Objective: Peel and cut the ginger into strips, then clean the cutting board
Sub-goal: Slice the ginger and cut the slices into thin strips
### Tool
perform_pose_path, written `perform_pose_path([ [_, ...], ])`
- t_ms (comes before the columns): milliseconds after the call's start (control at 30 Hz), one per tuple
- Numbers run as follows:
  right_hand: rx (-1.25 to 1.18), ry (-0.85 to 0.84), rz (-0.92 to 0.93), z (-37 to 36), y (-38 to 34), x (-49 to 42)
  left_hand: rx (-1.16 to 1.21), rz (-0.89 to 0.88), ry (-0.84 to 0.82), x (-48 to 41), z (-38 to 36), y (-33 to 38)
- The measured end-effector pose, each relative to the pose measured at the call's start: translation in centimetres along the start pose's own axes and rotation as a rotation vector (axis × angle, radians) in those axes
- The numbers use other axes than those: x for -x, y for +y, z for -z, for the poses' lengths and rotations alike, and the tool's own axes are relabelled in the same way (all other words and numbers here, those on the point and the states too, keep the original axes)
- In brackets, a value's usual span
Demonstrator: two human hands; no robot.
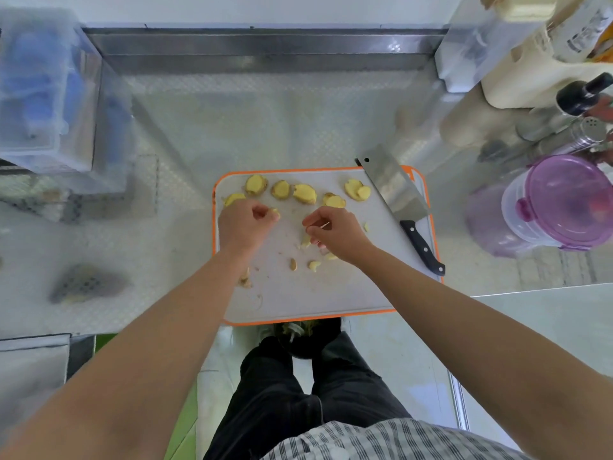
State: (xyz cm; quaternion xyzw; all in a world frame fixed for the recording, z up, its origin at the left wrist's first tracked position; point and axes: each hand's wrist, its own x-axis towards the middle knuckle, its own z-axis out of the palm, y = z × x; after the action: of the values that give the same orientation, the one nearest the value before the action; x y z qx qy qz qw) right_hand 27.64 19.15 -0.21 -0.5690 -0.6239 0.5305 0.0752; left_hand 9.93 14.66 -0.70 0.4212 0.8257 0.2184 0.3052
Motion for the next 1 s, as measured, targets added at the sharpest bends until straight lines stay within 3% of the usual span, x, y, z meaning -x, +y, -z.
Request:
perform_pose_path([
  [233,0.145,0.08,0.052,0.1,0.2,-0.5,-0.264,-0.117,0.15,-0.7,0.2,-0.1],
  [367,0.255,0.17,0.085,0.9,1.1,0.2,-0.196,-0.241,0.181,0.3,0.0,-0.5],
  [433,0.293,0.206,0.097,1.5,1.7,0.9,-0.148,-0.341,0.107,1.3,-0.4,-0.7],
  [533,0.374,0.197,0.134,1.8,3.0,2.1,-0.182,-0.458,-0.168,3.1,-1.1,-0.8],
  [633,0.463,0.138,0.2,1.6,4.3,3.2,-0.235,-0.464,-0.294,4.8,-2.0,-1.1],
  [1000,0.424,0.112,0.201,1.3,5.2,3.9,-0.3,-0.366,-0.128,7.0,-4.0,-1.6],
])
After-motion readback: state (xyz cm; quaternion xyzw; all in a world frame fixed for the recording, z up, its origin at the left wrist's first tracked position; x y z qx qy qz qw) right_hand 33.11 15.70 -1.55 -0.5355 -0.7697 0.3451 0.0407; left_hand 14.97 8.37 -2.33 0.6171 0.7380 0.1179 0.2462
